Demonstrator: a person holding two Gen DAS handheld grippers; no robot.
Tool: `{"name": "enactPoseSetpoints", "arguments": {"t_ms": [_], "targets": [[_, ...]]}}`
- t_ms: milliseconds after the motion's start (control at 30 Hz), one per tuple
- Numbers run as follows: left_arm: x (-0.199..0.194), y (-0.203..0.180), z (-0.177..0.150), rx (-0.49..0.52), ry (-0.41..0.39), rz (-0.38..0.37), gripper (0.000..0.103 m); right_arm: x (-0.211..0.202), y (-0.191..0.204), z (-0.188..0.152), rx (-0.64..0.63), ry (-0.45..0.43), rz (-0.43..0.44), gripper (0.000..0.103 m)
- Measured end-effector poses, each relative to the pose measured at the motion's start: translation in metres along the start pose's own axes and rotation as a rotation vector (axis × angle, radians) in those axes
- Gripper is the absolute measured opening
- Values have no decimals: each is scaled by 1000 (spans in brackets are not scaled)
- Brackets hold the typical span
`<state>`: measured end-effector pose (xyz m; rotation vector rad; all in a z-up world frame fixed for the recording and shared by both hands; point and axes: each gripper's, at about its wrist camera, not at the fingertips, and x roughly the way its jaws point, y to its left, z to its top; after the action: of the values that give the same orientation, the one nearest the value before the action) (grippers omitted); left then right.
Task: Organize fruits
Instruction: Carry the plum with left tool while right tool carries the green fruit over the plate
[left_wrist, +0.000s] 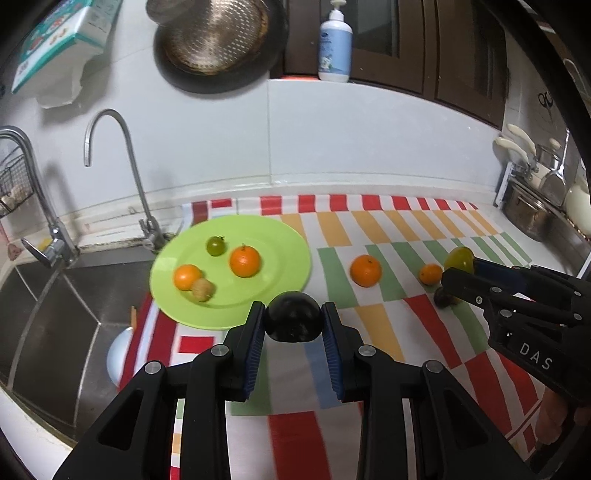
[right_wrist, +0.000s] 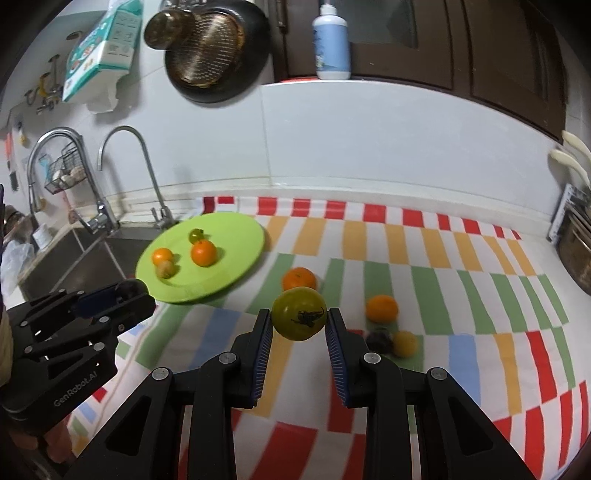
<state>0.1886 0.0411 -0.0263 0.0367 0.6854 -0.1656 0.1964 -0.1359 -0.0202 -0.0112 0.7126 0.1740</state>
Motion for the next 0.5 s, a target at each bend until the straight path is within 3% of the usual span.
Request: {"name": "enactPoseSetpoints", "arguments": {"t_ms": [500], "targets": [[-18,39,27,5,-94,68,31,6,44,40,-64,-85,78,31]]}}
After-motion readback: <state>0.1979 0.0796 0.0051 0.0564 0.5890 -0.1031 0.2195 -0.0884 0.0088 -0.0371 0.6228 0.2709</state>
